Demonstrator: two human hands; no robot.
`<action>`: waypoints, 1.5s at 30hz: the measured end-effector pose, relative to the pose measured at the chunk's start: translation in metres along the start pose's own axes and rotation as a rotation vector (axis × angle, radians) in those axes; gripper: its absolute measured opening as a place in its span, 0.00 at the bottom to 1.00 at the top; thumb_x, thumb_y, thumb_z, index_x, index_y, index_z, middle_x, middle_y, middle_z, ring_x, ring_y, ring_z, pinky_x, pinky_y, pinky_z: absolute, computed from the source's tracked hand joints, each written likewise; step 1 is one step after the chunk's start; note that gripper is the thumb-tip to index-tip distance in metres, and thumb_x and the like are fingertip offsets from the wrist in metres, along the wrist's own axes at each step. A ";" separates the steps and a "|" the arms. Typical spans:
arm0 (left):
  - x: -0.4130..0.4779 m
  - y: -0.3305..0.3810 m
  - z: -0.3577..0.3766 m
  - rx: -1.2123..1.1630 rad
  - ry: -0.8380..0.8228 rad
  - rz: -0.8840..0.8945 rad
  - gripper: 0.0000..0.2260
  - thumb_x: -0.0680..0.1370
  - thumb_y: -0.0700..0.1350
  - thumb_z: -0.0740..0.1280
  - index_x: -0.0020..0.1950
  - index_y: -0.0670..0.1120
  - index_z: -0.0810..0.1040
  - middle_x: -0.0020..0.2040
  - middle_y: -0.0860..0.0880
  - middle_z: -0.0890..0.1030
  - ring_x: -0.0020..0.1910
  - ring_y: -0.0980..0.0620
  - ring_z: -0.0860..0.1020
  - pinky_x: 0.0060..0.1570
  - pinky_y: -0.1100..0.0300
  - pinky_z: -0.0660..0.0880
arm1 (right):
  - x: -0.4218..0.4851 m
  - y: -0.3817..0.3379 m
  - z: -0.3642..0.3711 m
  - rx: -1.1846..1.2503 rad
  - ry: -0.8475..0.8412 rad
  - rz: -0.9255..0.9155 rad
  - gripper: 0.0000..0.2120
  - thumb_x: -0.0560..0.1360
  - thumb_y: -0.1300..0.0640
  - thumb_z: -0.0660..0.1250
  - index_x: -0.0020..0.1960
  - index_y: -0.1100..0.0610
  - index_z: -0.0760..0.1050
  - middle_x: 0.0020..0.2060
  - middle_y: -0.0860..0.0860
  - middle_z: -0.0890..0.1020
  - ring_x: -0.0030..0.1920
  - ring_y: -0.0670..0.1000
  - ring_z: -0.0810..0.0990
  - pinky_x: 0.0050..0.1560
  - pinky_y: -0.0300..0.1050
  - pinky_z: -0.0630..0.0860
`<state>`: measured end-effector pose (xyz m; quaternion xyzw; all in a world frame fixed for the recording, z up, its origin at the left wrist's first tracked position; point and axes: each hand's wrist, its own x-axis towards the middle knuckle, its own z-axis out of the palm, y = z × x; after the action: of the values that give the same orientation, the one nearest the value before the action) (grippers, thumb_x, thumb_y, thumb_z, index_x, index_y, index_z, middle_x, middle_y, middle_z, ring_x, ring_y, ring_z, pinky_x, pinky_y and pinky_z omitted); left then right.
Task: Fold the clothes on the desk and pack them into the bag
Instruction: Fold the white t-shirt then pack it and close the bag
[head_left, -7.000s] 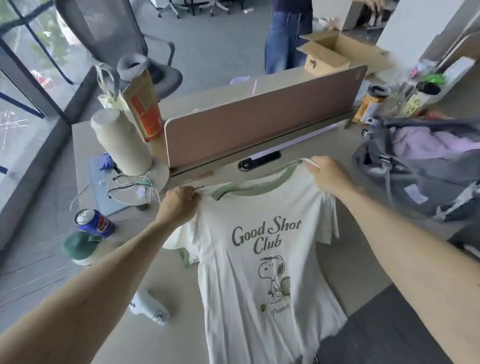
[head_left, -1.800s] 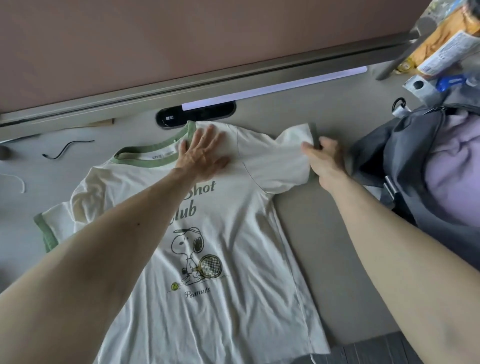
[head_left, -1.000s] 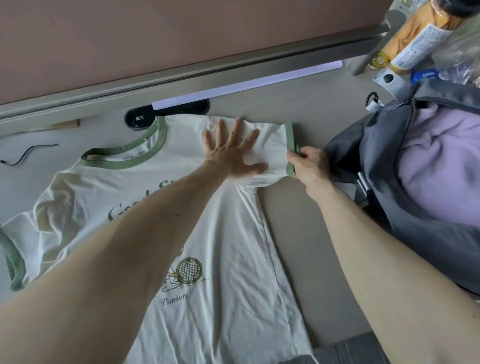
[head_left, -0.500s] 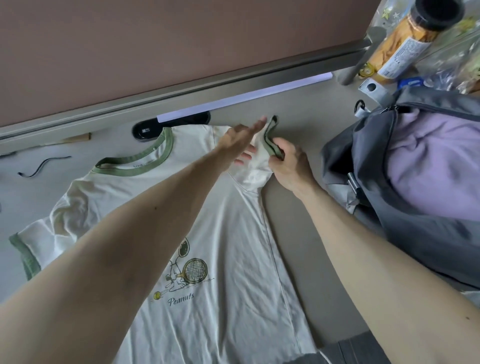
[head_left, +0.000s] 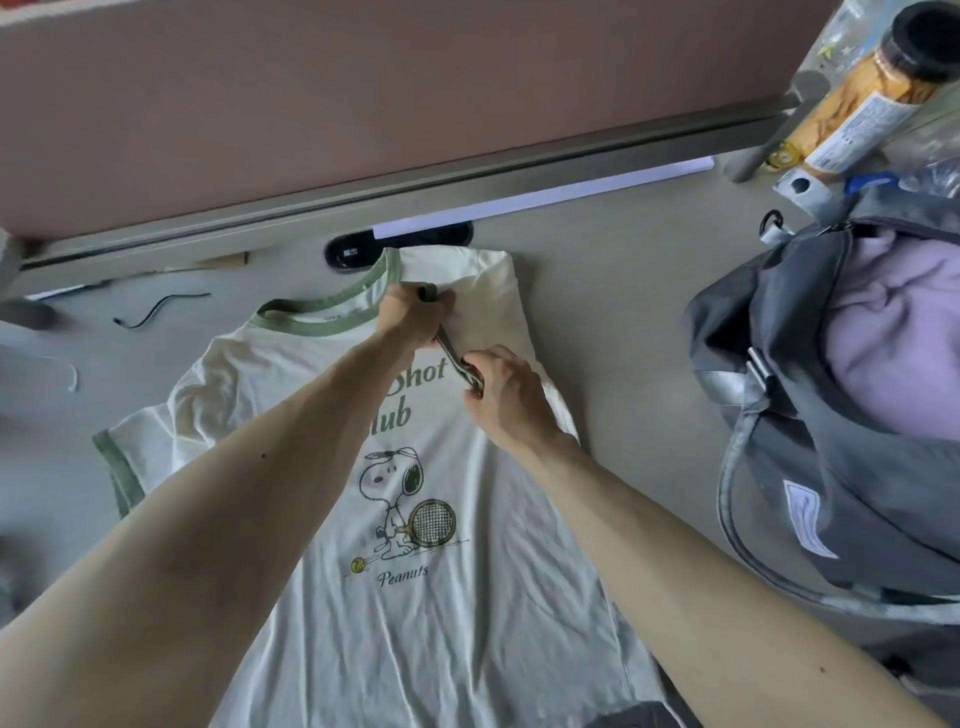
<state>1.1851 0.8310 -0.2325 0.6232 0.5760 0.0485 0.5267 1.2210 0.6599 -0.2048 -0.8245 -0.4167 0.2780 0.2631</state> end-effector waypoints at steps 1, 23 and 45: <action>0.001 -0.005 -0.004 0.036 0.017 0.019 0.14 0.77 0.46 0.71 0.33 0.47 0.73 0.36 0.44 0.77 0.36 0.47 0.77 0.39 0.49 0.82 | 0.000 -0.003 0.007 -0.014 -0.018 0.002 0.16 0.73 0.65 0.67 0.61 0.62 0.79 0.54 0.59 0.80 0.54 0.60 0.79 0.54 0.48 0.73; -0.063 -0.186 -0.274 0.134 0.473 -0.075 0.16 0.73 0.46 0.74 0.59 0.48 0.78 0.55 0.46 0.79 0.47 0.45 0.79 0.47 0.55 0.77 | -0.033 -0.112 0.095 -0.258 -0.350 -0.109 0.21 0.79 0.57 0.63 0.71 0.59 0.70 0.67 0.56 0.72 0.68 0.57 0.70 0.67 0.48 0.67; -0.022 -0.243 -0.369 0.162 0.288 -0.061 0.05 0.76 0.48 0.68 0.44 0.47 0.77 0.42 0.45 0.80 0.42 0.43 0.79 0.40 0.54 0.77 | -0.065 -0.201 0.240 -0.426 -0.272 -0.281 0.28 0.69 0.57 0.66 0.69 0.48 0.70 0.63 0.49 0.71 0.65 0.55 0.68 0.60 0.53 0.64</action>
<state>0.7697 0.9827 -0.2310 0.6324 0.6665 0.0746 0.3877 0.9174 0.7580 -0.2246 -0.7506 -0.6072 0.2532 0.0616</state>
